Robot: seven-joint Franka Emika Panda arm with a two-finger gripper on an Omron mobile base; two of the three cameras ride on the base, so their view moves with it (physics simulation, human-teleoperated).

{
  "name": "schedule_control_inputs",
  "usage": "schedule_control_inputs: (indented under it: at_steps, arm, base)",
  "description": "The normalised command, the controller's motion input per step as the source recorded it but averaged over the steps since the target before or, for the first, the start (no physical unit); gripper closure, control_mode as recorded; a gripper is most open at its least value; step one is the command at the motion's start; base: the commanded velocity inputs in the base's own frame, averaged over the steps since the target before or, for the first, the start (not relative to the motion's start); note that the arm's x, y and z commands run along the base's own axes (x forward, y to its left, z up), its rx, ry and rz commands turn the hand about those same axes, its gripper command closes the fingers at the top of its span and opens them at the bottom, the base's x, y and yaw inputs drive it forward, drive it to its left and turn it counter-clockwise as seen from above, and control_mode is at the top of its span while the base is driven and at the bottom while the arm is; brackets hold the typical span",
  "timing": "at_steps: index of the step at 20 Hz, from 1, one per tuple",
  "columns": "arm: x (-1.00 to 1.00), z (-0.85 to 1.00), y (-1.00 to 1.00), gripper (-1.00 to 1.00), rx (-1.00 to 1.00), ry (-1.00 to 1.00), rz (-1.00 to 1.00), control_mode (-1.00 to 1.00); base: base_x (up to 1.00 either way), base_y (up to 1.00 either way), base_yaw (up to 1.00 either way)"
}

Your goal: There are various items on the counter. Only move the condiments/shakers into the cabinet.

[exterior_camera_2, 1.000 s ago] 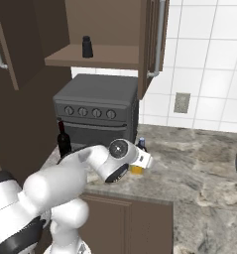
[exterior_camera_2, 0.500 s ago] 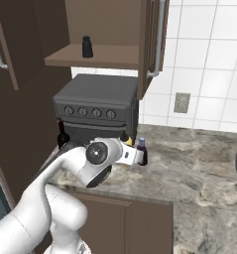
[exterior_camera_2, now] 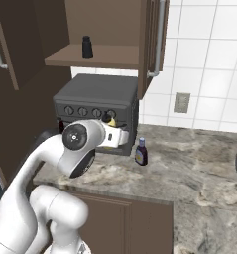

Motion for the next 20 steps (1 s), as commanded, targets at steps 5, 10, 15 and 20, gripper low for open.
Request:
schedule_control_inputs:
  at_steps: [5, 10, 15, 20]
  arm:
    - [0.00, 1.00, 0.27, 1.00, 0.00, 0.00, 0.10, -1.00]
    - [0.01, 1.00, 0.13, 1.00, -0.01, -0.02, 0.04, -1.00]
    - [0.25, 1.00, 0.00, 1.00, 0.00, -0.08, 0.00, -1.00]
    - [0.61, 0.84, 0.09, 1.00, 0.00, -0.09, 0.00, -1.00]
  base:
    - [0.00, 0.00, 0.00]
    - [0.00, 0.00, 0.00]
    - [0.00, 0.00, 0.00]
    - [0.00, 0.00, 0.00]
